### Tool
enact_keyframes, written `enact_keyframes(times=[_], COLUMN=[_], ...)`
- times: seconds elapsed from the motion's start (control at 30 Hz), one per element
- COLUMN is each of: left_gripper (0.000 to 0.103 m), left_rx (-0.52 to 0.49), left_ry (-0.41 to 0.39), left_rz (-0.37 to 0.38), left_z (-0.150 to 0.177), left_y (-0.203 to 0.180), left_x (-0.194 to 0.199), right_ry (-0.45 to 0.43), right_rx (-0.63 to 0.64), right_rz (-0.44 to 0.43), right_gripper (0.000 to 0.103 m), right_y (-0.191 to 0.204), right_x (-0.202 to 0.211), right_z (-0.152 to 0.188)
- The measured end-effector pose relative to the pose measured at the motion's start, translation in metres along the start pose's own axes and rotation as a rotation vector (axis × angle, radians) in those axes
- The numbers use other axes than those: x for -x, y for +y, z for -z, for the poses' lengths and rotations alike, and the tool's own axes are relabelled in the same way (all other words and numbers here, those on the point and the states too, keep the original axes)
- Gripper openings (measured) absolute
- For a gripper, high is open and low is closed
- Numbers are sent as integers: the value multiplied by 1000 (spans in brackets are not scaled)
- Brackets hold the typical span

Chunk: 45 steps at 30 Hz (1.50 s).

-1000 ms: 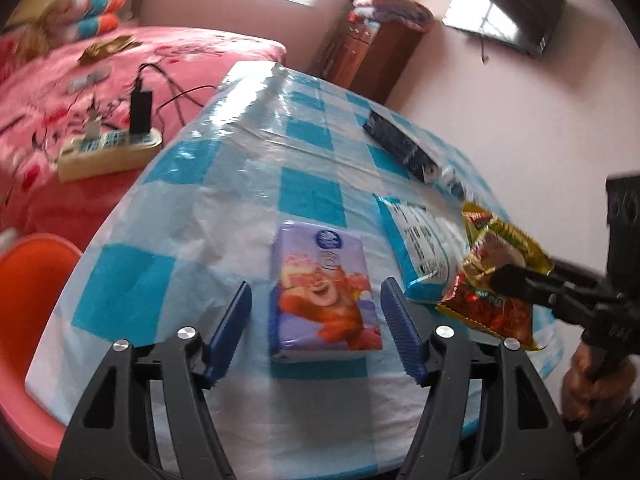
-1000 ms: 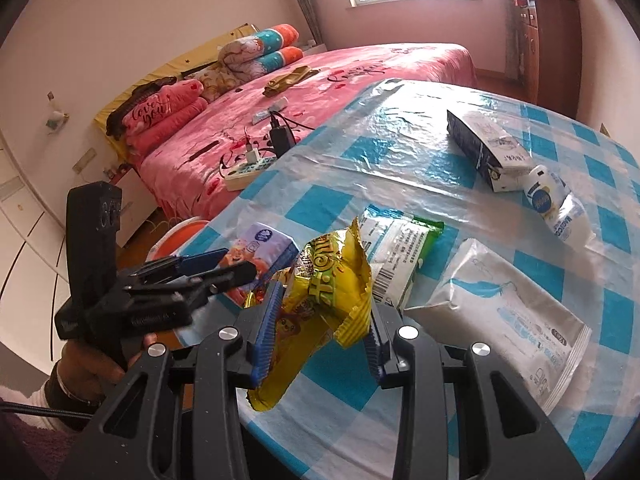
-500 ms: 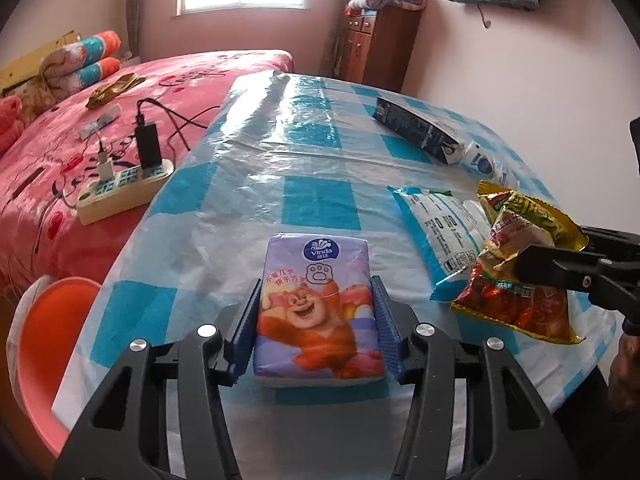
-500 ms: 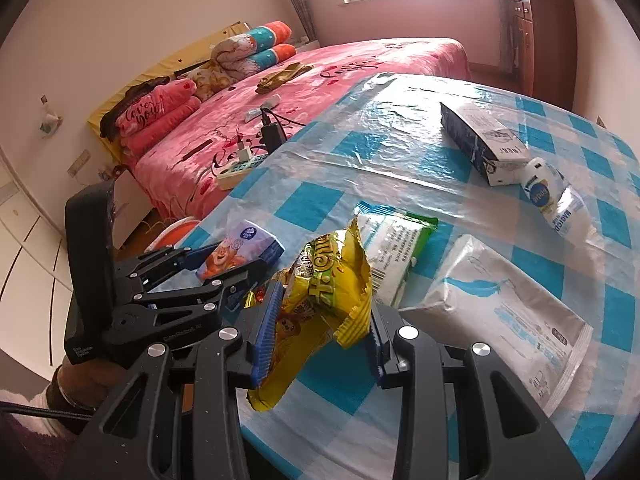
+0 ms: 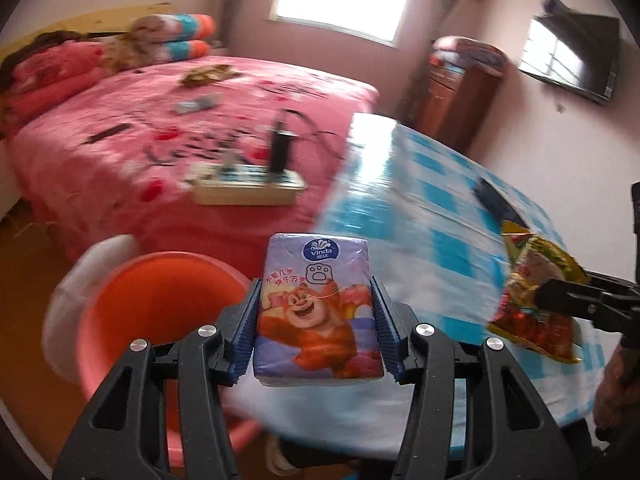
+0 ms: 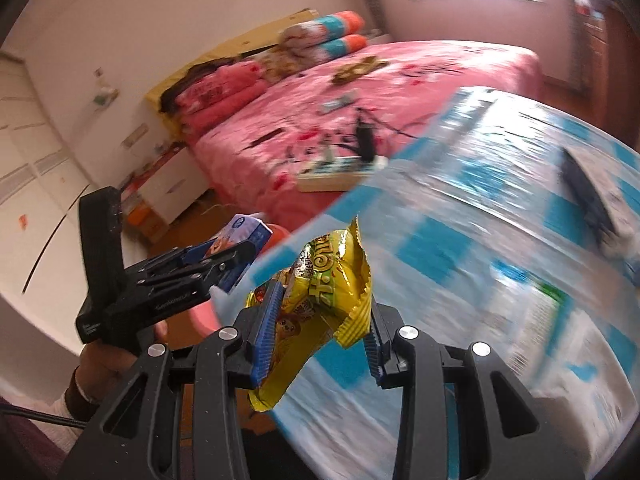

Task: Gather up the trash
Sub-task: 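Carry the tissue pack and yellow snack bag over the orange bucket, then open both tools to drop the items into the bucket, then move both open tools back over the table toward the remaining trash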

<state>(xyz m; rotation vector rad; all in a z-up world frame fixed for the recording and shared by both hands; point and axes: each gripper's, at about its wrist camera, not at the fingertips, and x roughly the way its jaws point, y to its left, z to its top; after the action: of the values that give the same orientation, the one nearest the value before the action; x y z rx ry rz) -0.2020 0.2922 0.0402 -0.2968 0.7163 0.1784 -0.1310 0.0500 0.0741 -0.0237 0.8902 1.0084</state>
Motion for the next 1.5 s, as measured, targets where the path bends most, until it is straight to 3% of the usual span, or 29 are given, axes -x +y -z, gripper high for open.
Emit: enact_keyframes(times=[0.3, 0.57, 0.6, 0.67, 0.7, 0.73, 0.9, 1.07, 1.27, 1.5], left_gripper=[53, 54, 55, 66, 78, 82, 89, 90, 91, 91], left_rx=[146, 203, 212, 228, 241, 248, 265, 265, 289, 221], left_ry=[-9, 32, 38, 50, 56, 56, 42, 5, -105, -166], left_rz=[-151, -186, -199, -233, -269, -282, -319, -290, -193, -119], left_z=[3, 13, 15, 17, 18, 19, 21, 20, 22, 16], left_y=[81, 109, 113, 119, 123, 125, 133, 127, 113, 79], left_x=[10, -3, -5, -9, -11, -10, -6, -1, 6, 15], right_ry=[51, 100, 101, 82, 67, 52, 28, -1, -97, -186], right_rx=[117, 171, 160, 129, 115, 90, -21, -81, -87, -64], right_rz=[-125, -176, -183, -198, -187, -173, -148, -107, -73, -49], right_gripper=[39, 42, 45, 72, 80, 87, 91, 92, 96, 98], right_y=[56, 90, 91, 90, 88, 84, 55, 33, 20, 8], right_x=[-57, -107, -112, -118, -119, -118, -109, -96, -73, -41], right_z=[-34, -50, -52, -57, -58, -59, -59, -50, -32, -18])
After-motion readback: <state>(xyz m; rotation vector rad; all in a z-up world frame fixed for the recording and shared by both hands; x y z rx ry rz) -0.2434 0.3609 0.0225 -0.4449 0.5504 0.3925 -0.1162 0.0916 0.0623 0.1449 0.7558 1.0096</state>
